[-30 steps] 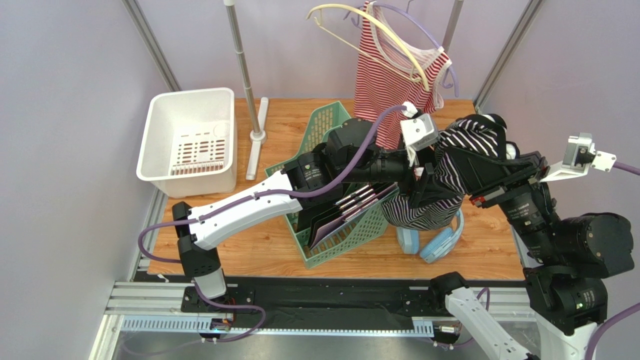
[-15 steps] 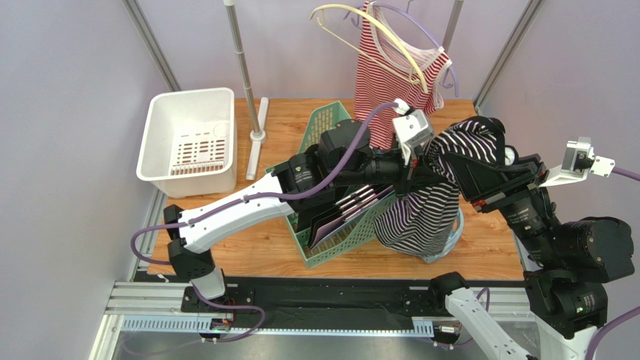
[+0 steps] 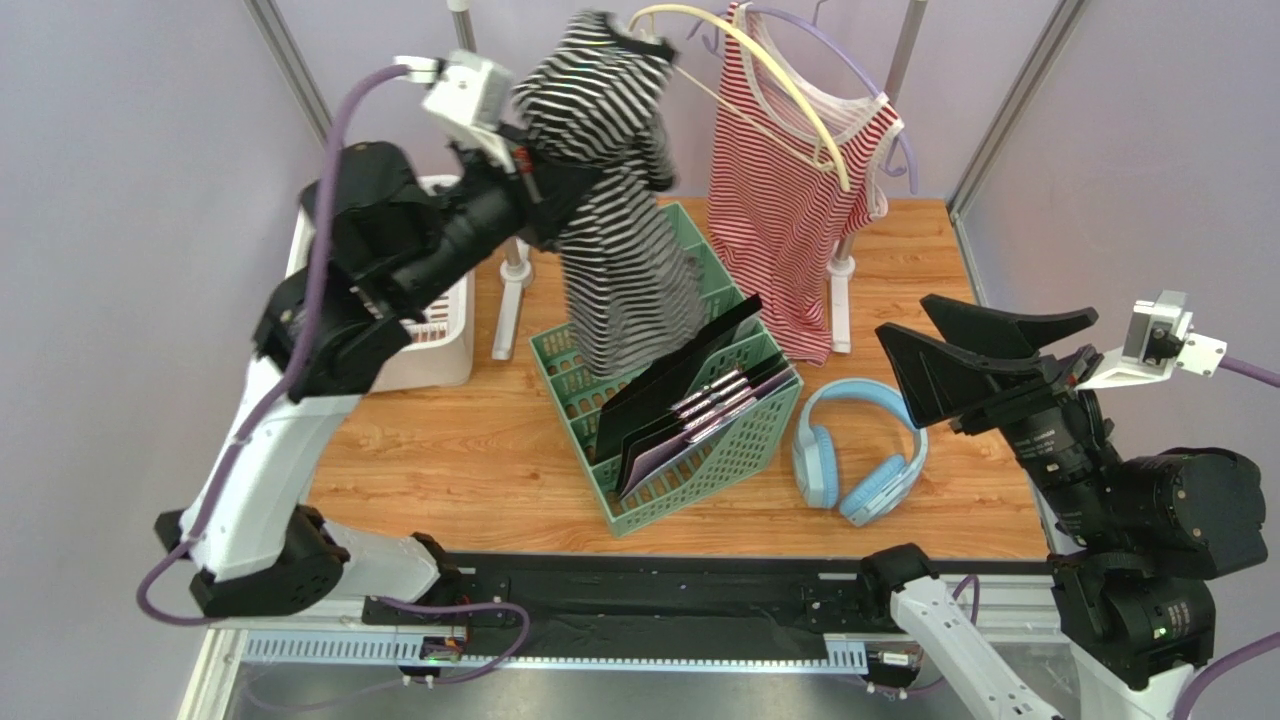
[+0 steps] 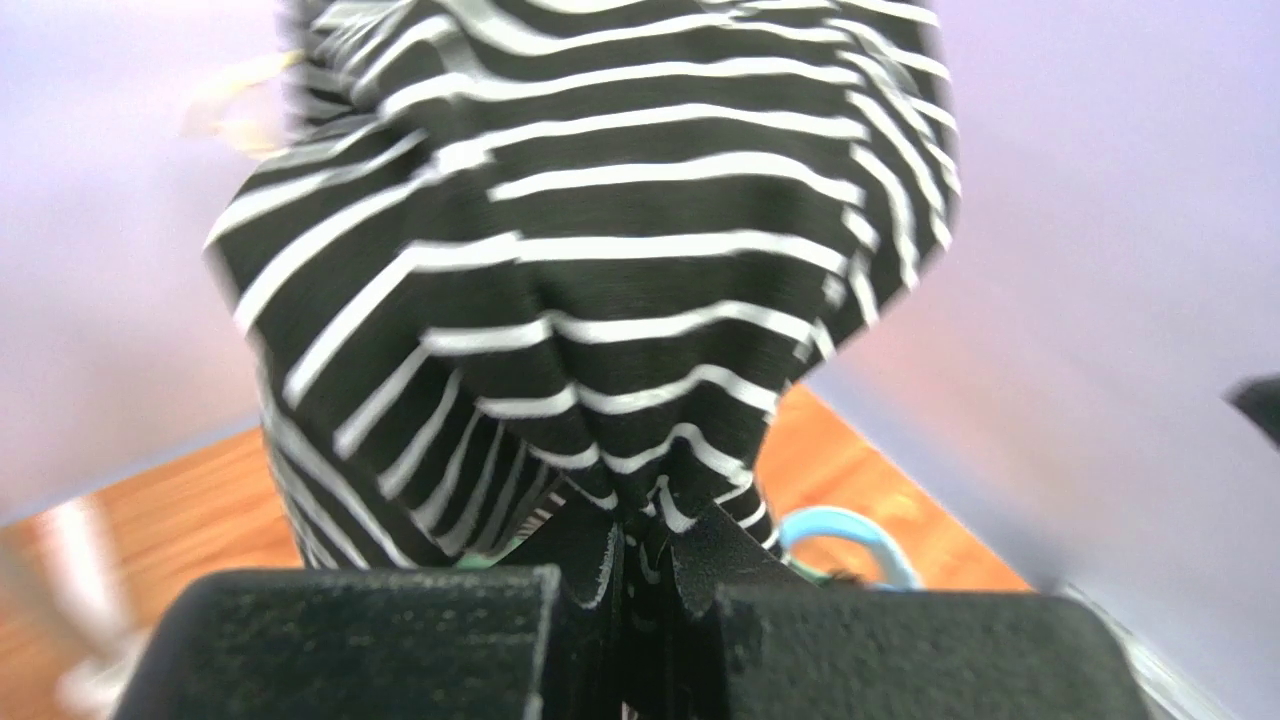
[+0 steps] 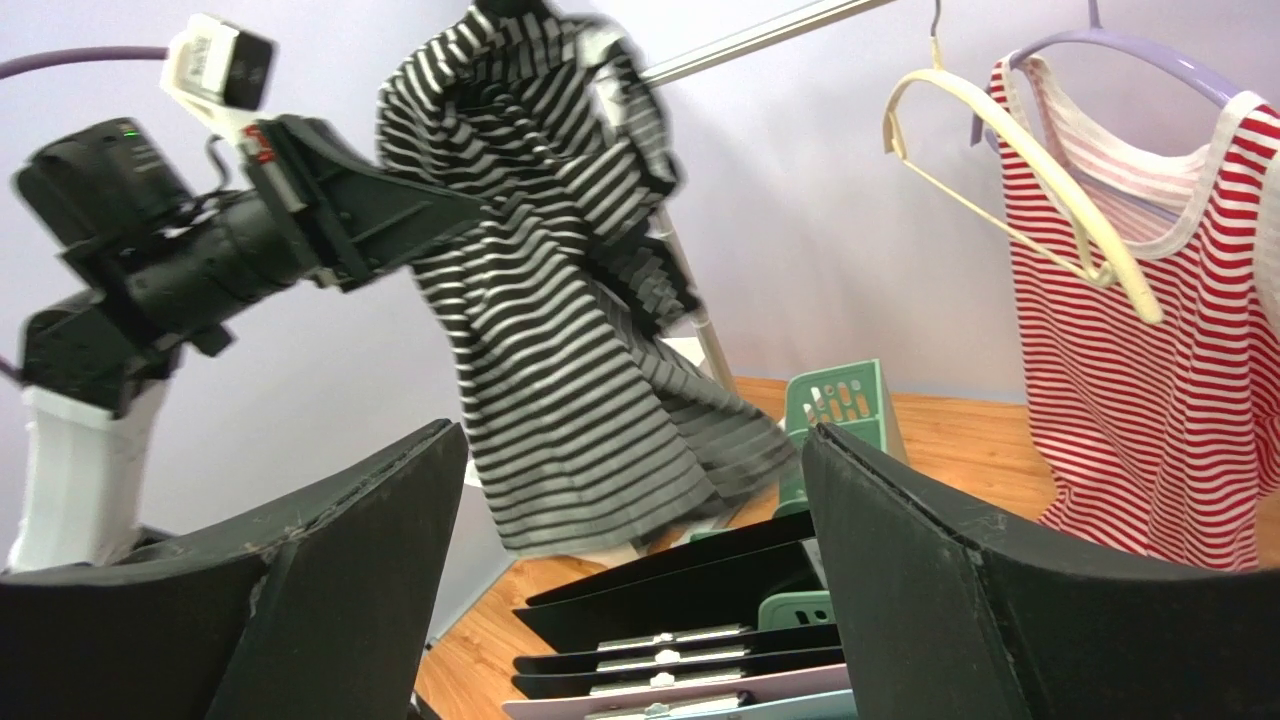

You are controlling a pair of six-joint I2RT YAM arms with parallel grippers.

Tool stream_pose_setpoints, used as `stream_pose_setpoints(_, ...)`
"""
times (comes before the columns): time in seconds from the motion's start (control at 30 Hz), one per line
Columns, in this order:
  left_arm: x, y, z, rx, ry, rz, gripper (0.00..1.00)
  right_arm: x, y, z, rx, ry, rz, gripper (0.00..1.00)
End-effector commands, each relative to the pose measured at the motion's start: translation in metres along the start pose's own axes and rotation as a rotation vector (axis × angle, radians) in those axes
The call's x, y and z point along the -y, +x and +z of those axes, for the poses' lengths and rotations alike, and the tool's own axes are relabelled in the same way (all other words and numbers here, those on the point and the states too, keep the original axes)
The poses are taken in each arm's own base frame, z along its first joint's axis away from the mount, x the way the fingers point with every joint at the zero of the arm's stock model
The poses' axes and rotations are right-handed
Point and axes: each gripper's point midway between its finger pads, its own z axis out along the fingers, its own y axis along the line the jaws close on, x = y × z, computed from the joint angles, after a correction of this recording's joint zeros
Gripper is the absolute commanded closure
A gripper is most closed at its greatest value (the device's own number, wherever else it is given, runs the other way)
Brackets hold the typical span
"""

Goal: Remove the tank top from the hanger

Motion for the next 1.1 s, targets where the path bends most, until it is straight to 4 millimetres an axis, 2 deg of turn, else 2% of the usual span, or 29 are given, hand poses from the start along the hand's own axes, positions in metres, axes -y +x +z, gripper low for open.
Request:
stream_pose_setpoints(0.0, -0.067, -0.01, -0.059, -0.008, -0.257, 0.049, 1.0, 0.019, 0.014, 0.007, -0.034, 0.055, -0.029, 0.12)
stream_pose_setpoints(0.07, -0.096, 0.002, -0.07, -0.04, -0.358, 0.076, 1.0, 0.025, 0.022, 0.011, -0.048, 0.063, -0.024, 0.12)
stream_pose_setpoints(0.1, -0.116, -0.003, -0.083, -0.025, -0.429, 0.089, 1.0, 0.027, 0.025, 0.012, -0.054, 0.065, -0.024, 0.12)
stream_pose_setpoints(0.17, -0.142, 0.004, -0.091, -0.053, -0.503, 0.126, 1.0, 0.03, 0.03, 0.013, -0.066, 0.071, -0.027, 0.12)
stream_pose_setpoints(0.2, -0.17, 0.004, -0.099, -0.064, -0.6, 0.132, 1.0, 0.034, 0.034, 0.014, -0.073, 0.08, -0.031, 0.12)
stream_pose_setpoints(0.27, -0.196, 0.011, -0.103, -0.101, -0.661, 0.115, 1.0, 0.038, 0.038, 0.014, -0.084, 0.087, -0.038, 0.12)
stream_pose_setpoints(0.3, -0.224, 0.015, -0.107, -0.118, -0.729, 0.099, 1.0, 0.04, 0.041, 0.014, -0.089, 0.097, -0.041, 0.12)
stream_pose_setpoints(0.33, -0.233, 0.019, -0.104, -0.125, -0.731, 0.072, 1.0, 0.043, 0.042, 0.014, -0.095, 0.103, -0.053, 0.13)
stream_pose_setpoints(0.37, -0.254, 0.02, -0.112, -0.126, -0.782, 0.047, 1.0, 0.045, 0.045, 0.012, -0.106, 0.11, -0.056, 0.13)
stream_pose_setpoints(0.4, -0.27, 0.029, -0.108, -0.147, -0.799, 0.016, 1.0, 0.047, 0.046, 0.012, -0.108, 0.121, -0.061, 0.13)
stream_pose_setpoints(0.43, -0.278, 0.032, -0.104, -0.137, -0.792, -0.03, 1.0, 0.049, 0.048, 0.01, -0.112, 0.129, -0.066, 0.12)
stream_pose_setpoints(0.47, -0.296, 0.035, -0.111, -0.138, -0.835, -0.062, 1.0, 0.051, 0.05, 0.009, -0.118, 0.138, -0.067, 0.12)
stream_pose_setpoints(0.57, -0.338, 0.062, -0.109, -0.19, -0.903, -0.16, 1.0, 0.057, 0.057, 0.007, -0.129, 0.153, -0.067, 0.12)
stream_pose_setpoints(0.77, -0.38, 0.084, -0.127, -0.217, -1.062, -0.218, 1.0, 0.068, 0.066, 0.005, -0.159, 0.192, -0.084, 0.12)
stream_pose_setpoints(0.93, -0.396, 0.102, -0.127, -0.246, -1.082, -0.255, 1.0, 0.071, 0.071, 0.004, -0.169, 0.203, -0.086, 0.12)
stream_pose_setpoints(1.07, -0.415, 0.126, -0.127, -0.302, -1.115, -0.307, 1.0, 0.086, 0.077, 0.005, -0.212, 0.275, -0.087, 0.12)
